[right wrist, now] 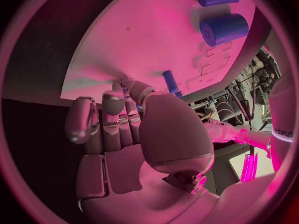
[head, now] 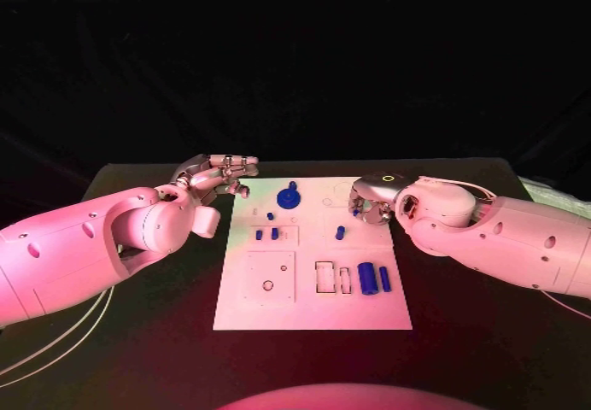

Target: Assemble the parts on the task board

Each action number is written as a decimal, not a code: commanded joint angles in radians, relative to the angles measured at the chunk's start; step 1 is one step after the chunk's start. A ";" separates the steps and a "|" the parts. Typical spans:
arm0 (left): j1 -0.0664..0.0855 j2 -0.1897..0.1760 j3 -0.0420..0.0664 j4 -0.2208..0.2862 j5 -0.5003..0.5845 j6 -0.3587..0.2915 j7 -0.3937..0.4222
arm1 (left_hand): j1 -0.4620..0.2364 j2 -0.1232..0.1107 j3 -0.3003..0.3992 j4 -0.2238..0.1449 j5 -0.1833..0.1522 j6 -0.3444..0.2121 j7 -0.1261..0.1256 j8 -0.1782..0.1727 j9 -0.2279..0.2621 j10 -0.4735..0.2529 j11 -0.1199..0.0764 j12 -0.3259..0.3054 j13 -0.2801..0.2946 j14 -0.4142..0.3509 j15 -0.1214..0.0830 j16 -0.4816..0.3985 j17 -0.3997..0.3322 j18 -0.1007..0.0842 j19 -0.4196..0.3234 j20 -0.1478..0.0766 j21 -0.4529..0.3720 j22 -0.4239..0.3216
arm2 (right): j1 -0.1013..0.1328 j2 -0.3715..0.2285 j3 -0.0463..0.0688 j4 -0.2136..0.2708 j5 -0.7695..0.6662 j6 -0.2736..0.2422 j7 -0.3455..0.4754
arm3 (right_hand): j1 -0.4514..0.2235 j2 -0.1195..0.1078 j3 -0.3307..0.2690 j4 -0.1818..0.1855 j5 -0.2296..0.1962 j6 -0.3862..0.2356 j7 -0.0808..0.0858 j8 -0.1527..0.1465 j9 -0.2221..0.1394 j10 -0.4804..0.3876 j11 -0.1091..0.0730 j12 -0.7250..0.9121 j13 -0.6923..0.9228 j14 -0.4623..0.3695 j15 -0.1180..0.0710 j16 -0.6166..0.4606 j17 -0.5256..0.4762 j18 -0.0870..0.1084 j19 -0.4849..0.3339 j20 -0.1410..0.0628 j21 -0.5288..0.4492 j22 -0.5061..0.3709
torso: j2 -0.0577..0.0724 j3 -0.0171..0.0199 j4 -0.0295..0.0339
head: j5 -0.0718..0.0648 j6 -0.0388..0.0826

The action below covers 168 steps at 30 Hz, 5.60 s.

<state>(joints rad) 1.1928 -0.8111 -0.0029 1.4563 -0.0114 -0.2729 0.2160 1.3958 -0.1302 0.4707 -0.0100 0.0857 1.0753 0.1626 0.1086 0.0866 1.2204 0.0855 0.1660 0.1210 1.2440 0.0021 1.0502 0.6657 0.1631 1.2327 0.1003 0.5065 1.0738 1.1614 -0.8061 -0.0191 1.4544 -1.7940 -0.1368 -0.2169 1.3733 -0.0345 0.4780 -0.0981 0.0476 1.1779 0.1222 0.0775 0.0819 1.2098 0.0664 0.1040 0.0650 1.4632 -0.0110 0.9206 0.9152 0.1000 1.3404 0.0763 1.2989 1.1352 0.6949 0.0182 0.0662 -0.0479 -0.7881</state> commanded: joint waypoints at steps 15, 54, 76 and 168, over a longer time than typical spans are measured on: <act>-0.003 -0.006 0.000 -0.005 -0.017 0.005 -0.003 | 0.001 0.007 -0.002 -0.010 0.003 -0.008 0.004 0.003 -0.003 -0.014 0.001 0.005 0.002 -0.011 0.002 -0.004 -0.001 0.018 -0.010 0.003 -0.009 -0.003 | 0.001 -0.068 0.008 0.089 0.051 -0.116 -0.016 | -0.006 0.003 0.016 0.002 0.000 0.007 0.001 0.000 0.001 0.015 -0.005 -0.009 0.000 0.017 -0.006 0.001 0.000 -0.007 0.008 -0.001 0.007 0.003 | -0.001 -0.0007 -0.0020 | 0.006 0.003; -0.015 0.004 0.000 0.006 -0.018 0.023 0.008 | 0.001 0.007 -0.003 -0.011 0.003 -0.010 0.004 0.003 -0.003 -0.016 0.001 0.006 0.002 -0.012 0.003 -0.006 -0.006 0.018 -0.009 0.004 -0.010 -0.004 | -0.068 0.114 -0.009 0.209 0.079 -0.031 0.028 | -0.016 -0.004 0.030 0.000 0.002 0.002 0.010 -0.006 0.000 0.011 0.002 -0.020 -0.001 0.015 -0.003 0.001 0.000 -0.008 0.009 0.002 0.010 0.006 | 0.001 -0.0010 0.0003 | 0.062 -0.011; -0.016 0.007 0.000 0.003 -0.018 0.032 -0.007 | -0.001 0.007 -0.004 -0.012 0.003 -0.012 0.005 0.002 -0.004 -0.018 0.002 0.007 0.003 -0.015 0.004 -0.009 -0.010 0.018 -0.009 0.004 -0.011 -0.005 | -0.098 0.157 -0.017 0.176 0.058 -0.015 0.032 | -0.030 -0.005 0.028 0.006 0.002 0.001 0.011 -0.007 0.000 0.011 0.004 -0.024 0.000 0.015 -0.001 0.005 0.003 -0.008 0.009 0.004 0.011 0.008 | 0.001 -0.0004 -0.0007 | 0.072 -0.021; -0.017 0.001 -0.002 -0.003 -0.045 0.065 -0.023 | -0.002 0.008 -0.007 -0.013 0.002 -0.016 0.007 0.002 -0.005 -0.025 0.004 0.009 0.003 -0.017 0.005 -0.010 -0.014 0.018 -0.009 0.006 -0.014 -0.007 | -0.023 -0.053 0.003 0.220 0.074 0.027 -0.066 | -0.032 -0.047 -0.114 0.044 0.017 -0.083 0.019 0.009 -0.002 -0.140 0.023 0.091 -0.001 -0.007 0.017 -0.005 -0.084 0.003 -0.021 0.024 -0.027 -0.041 | -0.001 -0.0018 -0.0053 | 0.063 -0.016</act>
<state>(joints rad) 1.1758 -0.8100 -0.0055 1.4502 -0.0614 -0.2280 0.1877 1.3958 -0.1302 0.4623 -0.0183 0.0857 1.0681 0.1692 0.1085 0.0820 1.2008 0.0908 0.1706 0.1233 1.2312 0.0077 1.0454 0.6528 0.1629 1.2291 0.1038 0.4996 1.0684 1.1394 -0.8617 -0.0161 1.6763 -1.7001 -0.1369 -0.2761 1.3353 -0.0849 0.3570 -0.0541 0.0689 1.0886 0.1429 0.0809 0.0787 1.0630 0.0887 0.1886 0.0640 1.4496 0.0097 0.9119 0.8285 0.1158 1.3118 0.1008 1.2671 1.0912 0.6941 0.0159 0.0606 0.0148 -0.8039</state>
